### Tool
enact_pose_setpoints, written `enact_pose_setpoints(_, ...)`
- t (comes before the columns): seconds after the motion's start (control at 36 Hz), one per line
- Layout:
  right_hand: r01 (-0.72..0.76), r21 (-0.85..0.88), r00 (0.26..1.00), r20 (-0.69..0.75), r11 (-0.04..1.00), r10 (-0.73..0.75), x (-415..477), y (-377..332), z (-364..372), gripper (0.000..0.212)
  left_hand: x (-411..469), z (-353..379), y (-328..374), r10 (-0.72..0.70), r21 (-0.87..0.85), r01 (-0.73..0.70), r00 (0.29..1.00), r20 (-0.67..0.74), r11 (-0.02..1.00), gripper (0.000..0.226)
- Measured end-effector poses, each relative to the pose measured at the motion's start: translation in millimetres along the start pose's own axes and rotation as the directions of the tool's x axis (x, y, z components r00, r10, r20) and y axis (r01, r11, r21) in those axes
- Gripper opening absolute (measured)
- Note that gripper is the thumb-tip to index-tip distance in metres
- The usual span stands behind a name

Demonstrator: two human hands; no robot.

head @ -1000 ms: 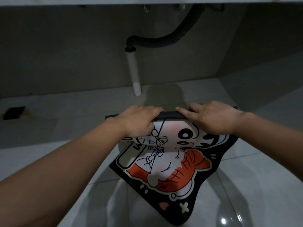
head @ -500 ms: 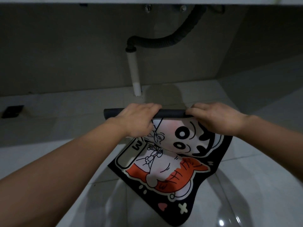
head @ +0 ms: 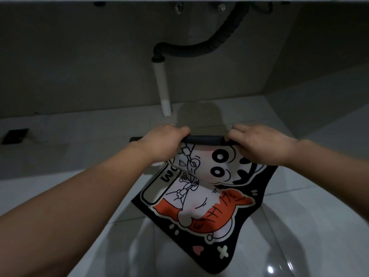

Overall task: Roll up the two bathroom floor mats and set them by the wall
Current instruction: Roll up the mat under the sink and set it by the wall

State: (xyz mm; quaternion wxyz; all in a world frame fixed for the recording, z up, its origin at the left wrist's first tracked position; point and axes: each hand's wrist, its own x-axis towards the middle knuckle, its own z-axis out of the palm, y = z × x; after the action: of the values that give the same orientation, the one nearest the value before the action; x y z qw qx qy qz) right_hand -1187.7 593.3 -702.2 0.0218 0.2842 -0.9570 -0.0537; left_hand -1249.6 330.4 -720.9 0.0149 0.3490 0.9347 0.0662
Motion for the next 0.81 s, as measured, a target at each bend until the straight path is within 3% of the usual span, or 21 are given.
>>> enact_pose_setpoints(0.11, -0.198, 0.166, 0.978, 0.105, 0.966, 0.182, 2, -7, -6, 0.021, 2, 2, -1, -0.007, 0.001, 0.007, 1.0, 0.019, 1.0, 0.019)
enact_pose_setpoints(0.25, -0.325, 0.141, 0.937, 0.178, 0.935, 0.299, 4, -11, -5, 0.019, 1, 4, 5, 0.018, 0.052, -0.021, 0.998, 0.06, 0.998, 0.034)
enact_pose_setpoints(0.36, -0.207, -0.107, 0.971, 0.095, 0.972, 0.218, 2, -19, 0, 0.021, 1, 4, -1, 0.031, 0.0, -0.031, 0.999, 0.02, 1.0, 0.046)
enact_pose_setpoints(0.5, -0.09, -0.101, 0.996, -0.023, 0.991, 0.088, -2, -17, 7, 0.029, -1, 6, -10, 0.011, -0.047, -0.01, 0.999, 0.038, 0.999, 0.05)
enact_pose_setpoints(0.56, -0.092, -0.105, 0.996, -0.017, 0.99, 0.091, -1, -22, 5, 0.037, -2, 8, -10, 0.008, -0.058, -0.005, 0.999, 0.047, 0.998, 0.042)
enact_pose_setpoints(0.67, -0.14, -0.112, 0.989, 0.028, 0.984, 0.143, 3, -26, 3, 0.029, -1, 5, -10, -0.022, -0.073, 0.028, 0.997, 0.079, 0.997, 0.032)
enact_pose_setpoints(0.81, -0.055, -0.174, 0.998, 0.012, 0.983, 0.058, 0, -21, 4, 0.039, 0, 10, -15, -0.047, -0.041, 0.051, 0.996, 0.072, 0.998, 0.027)
